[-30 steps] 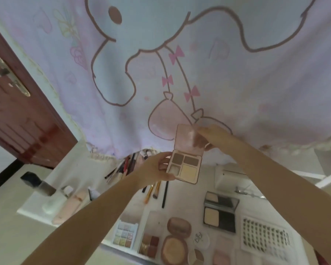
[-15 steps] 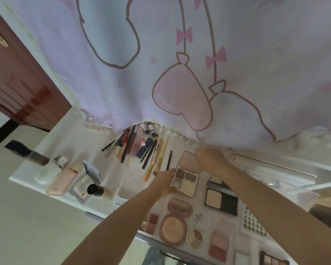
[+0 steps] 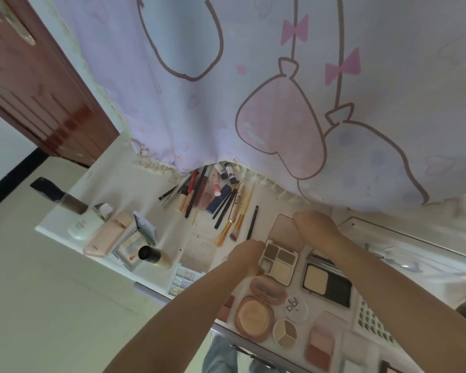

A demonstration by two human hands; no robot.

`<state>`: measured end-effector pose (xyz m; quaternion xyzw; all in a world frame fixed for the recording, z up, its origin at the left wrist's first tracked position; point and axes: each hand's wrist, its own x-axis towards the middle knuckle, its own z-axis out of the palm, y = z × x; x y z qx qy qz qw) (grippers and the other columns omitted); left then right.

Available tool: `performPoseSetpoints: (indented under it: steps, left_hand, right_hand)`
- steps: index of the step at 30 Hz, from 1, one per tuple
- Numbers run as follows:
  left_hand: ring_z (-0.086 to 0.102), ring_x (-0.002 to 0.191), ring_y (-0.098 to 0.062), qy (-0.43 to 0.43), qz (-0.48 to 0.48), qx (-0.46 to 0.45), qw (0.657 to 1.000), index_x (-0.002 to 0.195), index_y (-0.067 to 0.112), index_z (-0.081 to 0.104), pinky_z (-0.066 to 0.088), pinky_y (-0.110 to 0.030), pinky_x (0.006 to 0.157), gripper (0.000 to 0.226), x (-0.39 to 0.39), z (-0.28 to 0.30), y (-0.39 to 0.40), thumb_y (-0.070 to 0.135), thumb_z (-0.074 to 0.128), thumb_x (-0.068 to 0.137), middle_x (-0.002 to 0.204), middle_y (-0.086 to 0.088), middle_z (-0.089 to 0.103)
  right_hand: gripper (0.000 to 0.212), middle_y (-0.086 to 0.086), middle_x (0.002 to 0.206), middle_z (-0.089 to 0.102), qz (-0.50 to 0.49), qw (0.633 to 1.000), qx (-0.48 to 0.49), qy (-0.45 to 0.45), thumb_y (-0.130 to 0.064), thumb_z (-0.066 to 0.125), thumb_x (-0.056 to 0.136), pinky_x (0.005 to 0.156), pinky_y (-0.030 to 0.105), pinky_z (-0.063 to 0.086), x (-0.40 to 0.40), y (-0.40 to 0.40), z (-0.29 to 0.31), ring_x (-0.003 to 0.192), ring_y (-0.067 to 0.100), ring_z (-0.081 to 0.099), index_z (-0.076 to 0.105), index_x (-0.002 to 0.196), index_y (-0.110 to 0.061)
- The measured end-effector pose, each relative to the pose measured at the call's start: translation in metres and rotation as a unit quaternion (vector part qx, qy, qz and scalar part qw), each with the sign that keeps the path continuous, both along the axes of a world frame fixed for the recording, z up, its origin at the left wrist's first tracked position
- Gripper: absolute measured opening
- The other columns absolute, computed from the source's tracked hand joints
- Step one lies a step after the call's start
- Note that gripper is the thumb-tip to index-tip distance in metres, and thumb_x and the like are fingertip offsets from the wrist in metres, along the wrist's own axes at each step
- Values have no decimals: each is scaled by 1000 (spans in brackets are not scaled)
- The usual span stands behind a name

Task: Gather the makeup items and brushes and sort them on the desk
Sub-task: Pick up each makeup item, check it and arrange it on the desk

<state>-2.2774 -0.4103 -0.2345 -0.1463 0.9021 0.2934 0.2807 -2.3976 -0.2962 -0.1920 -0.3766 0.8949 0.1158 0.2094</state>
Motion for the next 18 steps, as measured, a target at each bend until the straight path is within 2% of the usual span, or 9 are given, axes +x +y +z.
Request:
performPoseSetpoints:
  steps: [5, 9, 12, 18]
  left_hand:
    - [46, 124, -24, 15, 39, 30, 999, 139, 9, 34, 36, -28, 103, 55, 10, 6, -6, 14, 56, 89, 137, -10, 46]
    - [52, 117, -22, 38, 71, 51, 995, 136, 10, 40, 37, -25, 99, 45, 24, 21, -7, 21, 50, 93, 134, -9, 49]
    - [53, 115, -18, 84, 71, 5, 994, 133, 12, 44, 36, -24, 99, 40, 41, 31, -13, 22, 45, 95, 135, -5, 48]
    - [43, 122, -14, 185, 86, -161, 966, 126, 16, 51, 33, -23, 103, 33, 70, 64, -46, 23, 40, 96, 131, 1, 51]
  right_hand:
    - [27, 12, 113, 59, -13, 1000, 10, -1, -4, 41, 91, 80, 29, 47, 8, -2, 2, 102, 25, 58, 50, 116, -5]
    - [26, 10, 114, 57, -25, 998, -48, 39, -12, 34, 95, 76, 26, 42, 11, -1, 5, 104, 23, 54, 51, 113, -5]
    - [28, 8, 116, 53, 2, 990, -129, 58, -19, 34, 95, 84, 26, 41, 19, 2, 6, 111, 22, 45, 52, 114, -6]
    - [29, 11, 98, 62, 7, 966, -258, -19, -17, 40, 93, 82, 30, 45, 35, -18, 4, 100, 24, 53, 62, 100, -1]
